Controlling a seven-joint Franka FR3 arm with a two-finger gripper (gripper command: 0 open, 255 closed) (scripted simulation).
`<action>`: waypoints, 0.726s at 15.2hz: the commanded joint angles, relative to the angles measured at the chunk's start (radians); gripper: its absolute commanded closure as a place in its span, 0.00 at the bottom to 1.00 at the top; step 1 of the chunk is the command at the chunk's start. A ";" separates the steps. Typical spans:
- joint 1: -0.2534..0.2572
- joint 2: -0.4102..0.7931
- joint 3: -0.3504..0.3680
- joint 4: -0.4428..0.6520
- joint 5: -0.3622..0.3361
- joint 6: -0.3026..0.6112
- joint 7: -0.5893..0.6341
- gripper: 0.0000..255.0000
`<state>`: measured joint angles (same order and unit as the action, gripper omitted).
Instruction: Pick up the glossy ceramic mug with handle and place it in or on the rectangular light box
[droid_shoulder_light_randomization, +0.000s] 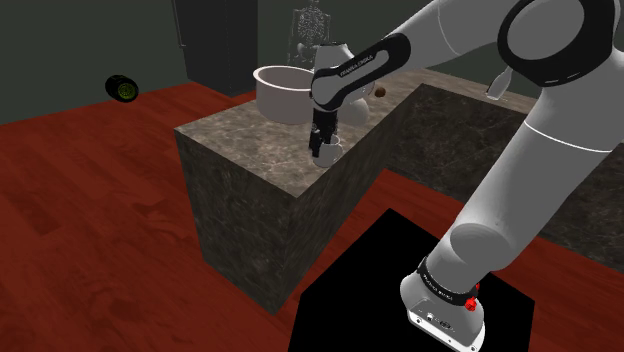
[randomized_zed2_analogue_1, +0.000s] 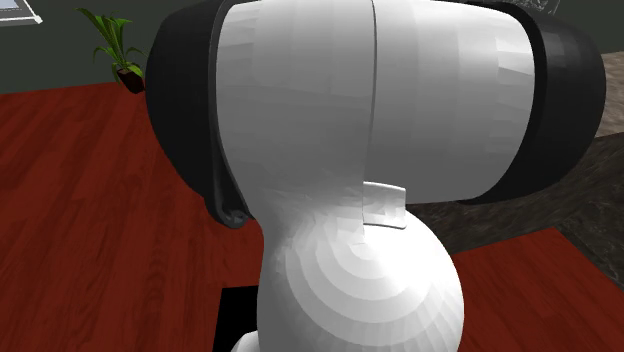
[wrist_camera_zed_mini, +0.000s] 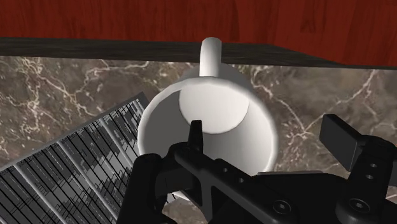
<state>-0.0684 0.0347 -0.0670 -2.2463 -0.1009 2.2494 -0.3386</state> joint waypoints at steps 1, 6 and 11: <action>0.000 0.001 0.000 -0.002 0.000 0.004 0.000 0.00; 0.000 0.001 0.000 -0.002 0.000 0.003 0.000 1.00; 0.000 0.001 0.000 -0.002 0.000 0.003 0.000 1.00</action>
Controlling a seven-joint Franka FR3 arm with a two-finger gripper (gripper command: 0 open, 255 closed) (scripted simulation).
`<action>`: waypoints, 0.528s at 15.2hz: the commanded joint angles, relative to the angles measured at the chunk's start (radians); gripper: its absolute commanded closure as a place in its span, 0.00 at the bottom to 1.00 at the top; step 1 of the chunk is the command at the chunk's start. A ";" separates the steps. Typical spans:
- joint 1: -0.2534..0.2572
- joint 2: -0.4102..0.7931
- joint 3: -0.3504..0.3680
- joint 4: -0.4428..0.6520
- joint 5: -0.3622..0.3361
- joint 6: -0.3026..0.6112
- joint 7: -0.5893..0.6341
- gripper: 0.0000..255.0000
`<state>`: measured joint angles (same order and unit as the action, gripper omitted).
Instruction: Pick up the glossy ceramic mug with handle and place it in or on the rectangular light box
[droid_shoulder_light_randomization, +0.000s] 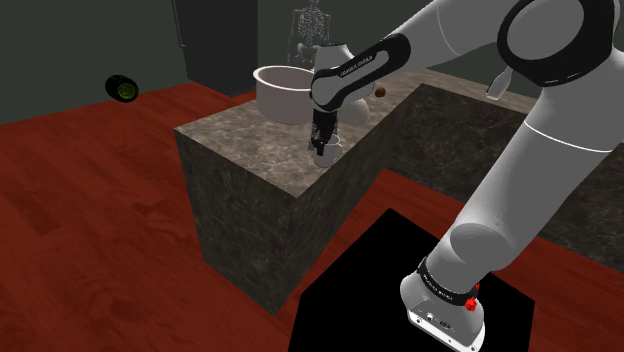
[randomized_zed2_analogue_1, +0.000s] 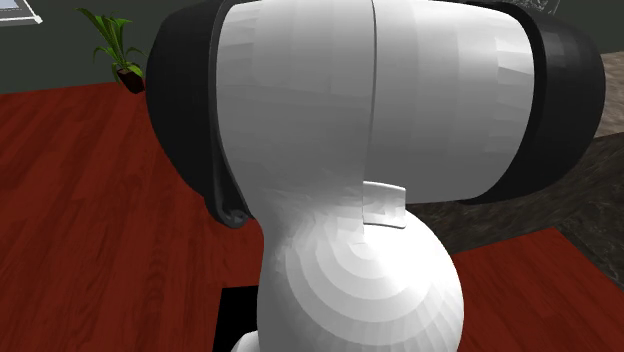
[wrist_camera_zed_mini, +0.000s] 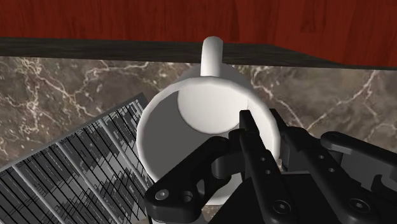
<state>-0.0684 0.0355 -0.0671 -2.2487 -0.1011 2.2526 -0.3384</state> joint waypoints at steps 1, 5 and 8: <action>0.000 0.000 0.000 0.000 0.000 0.000 0.000 1.00; 0.000 -0.008 0.000 0.005 0.000 -0.013 -0.001 1.00; 0.001 -0.030 0.001 0.023 0.002 -0.052 -0.004 1.00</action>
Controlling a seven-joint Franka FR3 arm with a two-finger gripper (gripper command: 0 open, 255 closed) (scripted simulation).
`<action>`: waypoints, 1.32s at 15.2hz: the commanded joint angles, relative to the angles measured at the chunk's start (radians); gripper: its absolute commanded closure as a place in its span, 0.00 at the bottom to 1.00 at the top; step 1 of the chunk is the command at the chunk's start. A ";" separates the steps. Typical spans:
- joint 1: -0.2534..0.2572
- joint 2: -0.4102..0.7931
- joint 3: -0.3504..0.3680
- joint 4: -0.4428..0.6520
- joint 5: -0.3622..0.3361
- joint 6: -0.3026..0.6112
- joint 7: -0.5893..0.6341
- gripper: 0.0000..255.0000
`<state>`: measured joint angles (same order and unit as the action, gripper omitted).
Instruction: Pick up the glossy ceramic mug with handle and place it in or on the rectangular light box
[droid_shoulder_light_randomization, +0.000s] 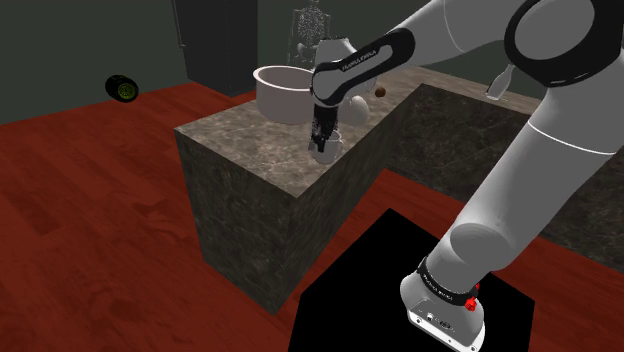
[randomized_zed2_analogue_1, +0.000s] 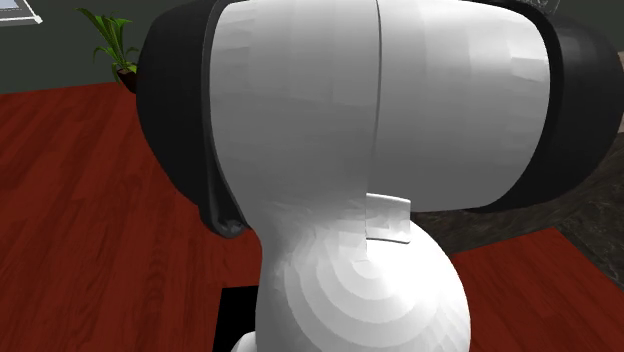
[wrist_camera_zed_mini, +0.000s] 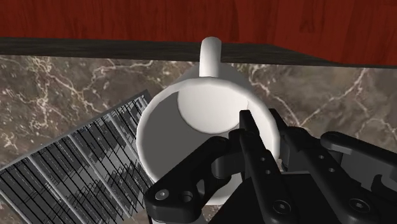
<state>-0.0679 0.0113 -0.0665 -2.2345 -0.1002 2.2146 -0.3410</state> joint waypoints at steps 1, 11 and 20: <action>0.000 -0.013 0.000 0.015 0.001 -0.028 -0.002 1.00; 0.002 -0.072 0.002 0.088 0.005 -0.160 -0.011 1.00; 0.003 -0.108 0.004 0.172 0.008 -0.279 -0.019 1.00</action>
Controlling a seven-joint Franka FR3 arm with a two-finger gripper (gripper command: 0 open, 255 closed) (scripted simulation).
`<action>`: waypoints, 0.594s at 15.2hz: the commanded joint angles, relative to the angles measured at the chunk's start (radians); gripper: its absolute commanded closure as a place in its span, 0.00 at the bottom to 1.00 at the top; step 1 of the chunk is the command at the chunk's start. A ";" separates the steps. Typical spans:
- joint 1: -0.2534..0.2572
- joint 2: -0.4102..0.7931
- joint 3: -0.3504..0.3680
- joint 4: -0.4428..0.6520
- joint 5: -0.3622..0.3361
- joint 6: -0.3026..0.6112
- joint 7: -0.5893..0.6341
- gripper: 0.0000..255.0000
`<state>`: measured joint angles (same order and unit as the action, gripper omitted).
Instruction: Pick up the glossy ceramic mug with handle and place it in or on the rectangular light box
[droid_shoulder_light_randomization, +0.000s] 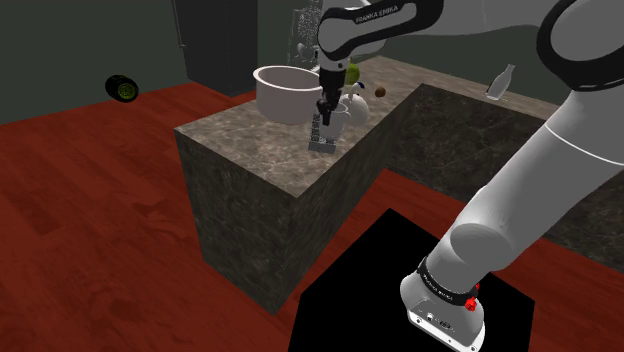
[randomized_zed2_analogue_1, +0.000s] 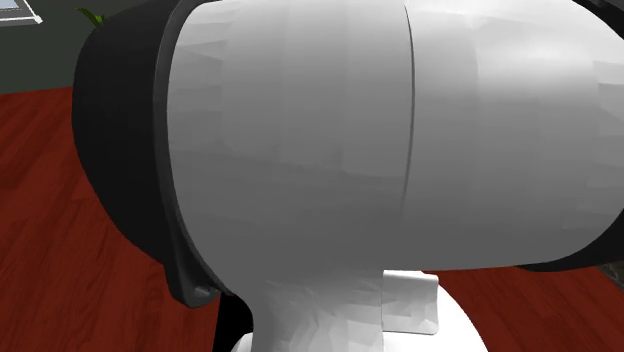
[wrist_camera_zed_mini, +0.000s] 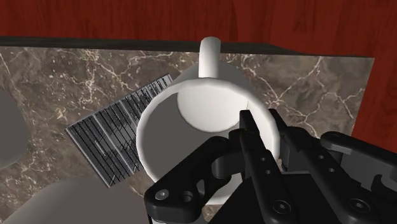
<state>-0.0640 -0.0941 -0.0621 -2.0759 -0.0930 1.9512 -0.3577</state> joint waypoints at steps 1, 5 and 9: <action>0.000 -0.005 0.000 0.024 0.001 -0.029 -0.004 1.00; 0.000 -0.014 0.000 0.067 0.002 -0.082 -0.007 1.00; 0.001 -0.020 0.001 0.108 0.003 -0.128 -0.010 1.00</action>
<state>-0.0646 -0.1094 -0.0626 -1.9747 -0.0906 1.8350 -0.3696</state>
